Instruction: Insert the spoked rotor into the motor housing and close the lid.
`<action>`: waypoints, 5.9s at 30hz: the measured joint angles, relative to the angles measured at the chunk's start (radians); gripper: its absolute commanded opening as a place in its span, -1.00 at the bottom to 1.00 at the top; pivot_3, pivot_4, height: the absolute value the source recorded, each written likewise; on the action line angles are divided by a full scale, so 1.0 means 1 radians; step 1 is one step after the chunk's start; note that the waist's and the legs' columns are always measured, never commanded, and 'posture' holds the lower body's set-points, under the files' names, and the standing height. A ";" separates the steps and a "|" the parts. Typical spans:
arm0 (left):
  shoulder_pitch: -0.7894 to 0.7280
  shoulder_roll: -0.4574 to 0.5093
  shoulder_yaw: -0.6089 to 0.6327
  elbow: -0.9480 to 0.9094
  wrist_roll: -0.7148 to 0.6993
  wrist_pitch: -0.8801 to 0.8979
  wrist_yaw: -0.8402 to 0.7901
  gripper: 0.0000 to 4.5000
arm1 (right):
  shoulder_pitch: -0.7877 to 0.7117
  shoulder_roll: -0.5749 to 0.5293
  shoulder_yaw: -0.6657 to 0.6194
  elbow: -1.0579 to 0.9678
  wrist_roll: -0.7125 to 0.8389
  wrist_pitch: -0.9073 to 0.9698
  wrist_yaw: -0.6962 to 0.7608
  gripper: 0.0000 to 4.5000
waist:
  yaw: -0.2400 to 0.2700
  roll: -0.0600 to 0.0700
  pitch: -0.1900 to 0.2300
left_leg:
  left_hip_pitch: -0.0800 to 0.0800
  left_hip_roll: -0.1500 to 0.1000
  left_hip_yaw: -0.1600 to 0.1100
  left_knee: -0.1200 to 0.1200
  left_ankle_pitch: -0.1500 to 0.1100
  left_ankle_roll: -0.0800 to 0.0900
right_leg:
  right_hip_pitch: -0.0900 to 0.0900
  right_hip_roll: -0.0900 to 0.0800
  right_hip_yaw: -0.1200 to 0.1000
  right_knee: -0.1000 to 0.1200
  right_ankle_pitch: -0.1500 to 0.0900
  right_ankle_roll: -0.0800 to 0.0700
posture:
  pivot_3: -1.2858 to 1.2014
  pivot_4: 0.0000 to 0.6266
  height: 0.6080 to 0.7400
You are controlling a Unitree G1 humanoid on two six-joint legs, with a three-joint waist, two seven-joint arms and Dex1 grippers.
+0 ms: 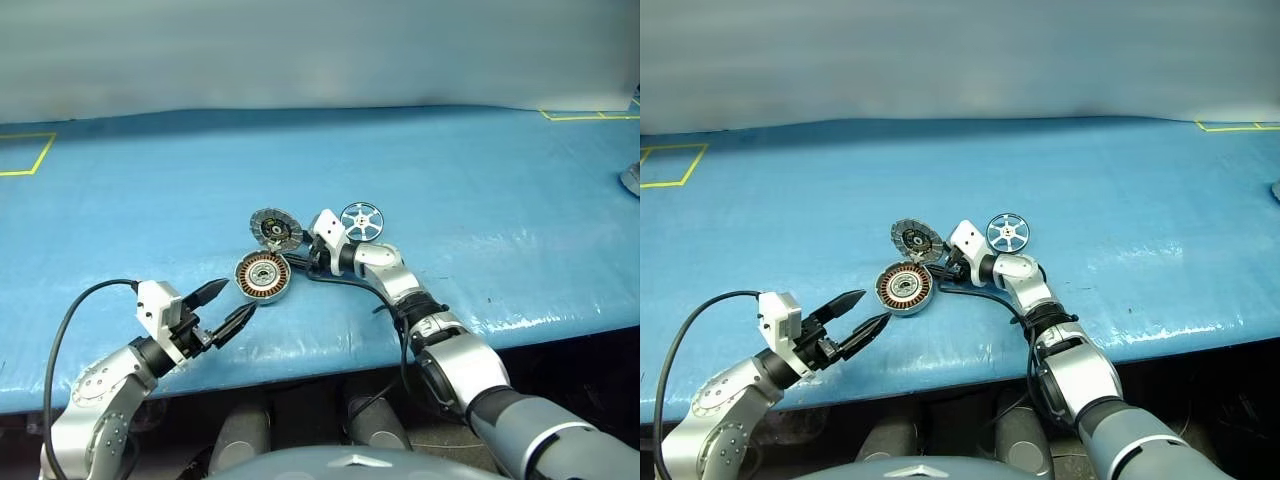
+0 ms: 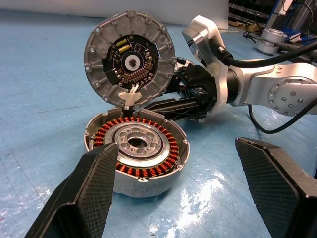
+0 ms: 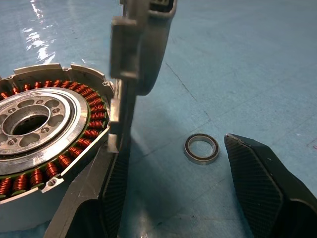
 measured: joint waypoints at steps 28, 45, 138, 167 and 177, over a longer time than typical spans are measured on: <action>0.006 -0.001 -0.044 0.022 0.013 -0.039 0.072 0.84 | -0.030 0.036 -0.021 0.089 -0.050 -0.039 -0.107 -0.71 | -0.001 0.001 0.000 | 0.000 0.000 0.000 -0.001 0.000 0.000 | -0.001 0.000 0.000 0.000 0.000 0.000 | 0.03 -0.52 1.00; -0.005 -0.001 -0.056 0.032 0.031 -0.044 0.078 0.84 | 0.028 -0.057 -0.041 -0.062 -0.050 -0.002 -0.121 -0.71 | 0.001 0.001 0.000 | -0.001 0.000 0.000 -0.001 0.000 0.000 | -0.001 0.000 0.000 -0.001 0.000 0.000 | 0.03 -0.52 1.00; 0.033 0.054 -0.025 0.177 0.121 -0.305 0.014 0.84 | 0.247 -0.054 0.244 -0.748 -0.011 0.442 0.004 -0.71 | 0.007 0.000 0.001 | -0.004 0.001 0.000 -0.004 -0.001 0.000 | -0.005 -0.001 -0.002 -0.003 -0.001 0.000 | 0.03 -0.52 1.00; 0.040 0.050 -0.033 0.179 0.129 -0.306 0.015 0.84 | 0.247 -0.049 0.242 -0.749 0.000 0.441 -0.010 -0.16 | 0.007 0.000 0.001 | -0.004 0.001 0.000 -0.004 -0.001 0.000 | -0.005 -0.001 -0.002 -0.003 -0.001 -0.001 | 0.03 -0.52 1.00; 0.038 0.050 -0.035 0.181 0.131 -0.306 0.016 0.84 | 0.249 -0.051 0.241 -0.767 0.007 0.443 -0.011 -0.16 | 0.006 0.000 0.001 | -0.004 0.001 0.000 -0.005 -0.001 0.000 | -0.005 -0.001 -0.002 -0.003 -0.001 -0.001 | 0.03 -0.52 1.00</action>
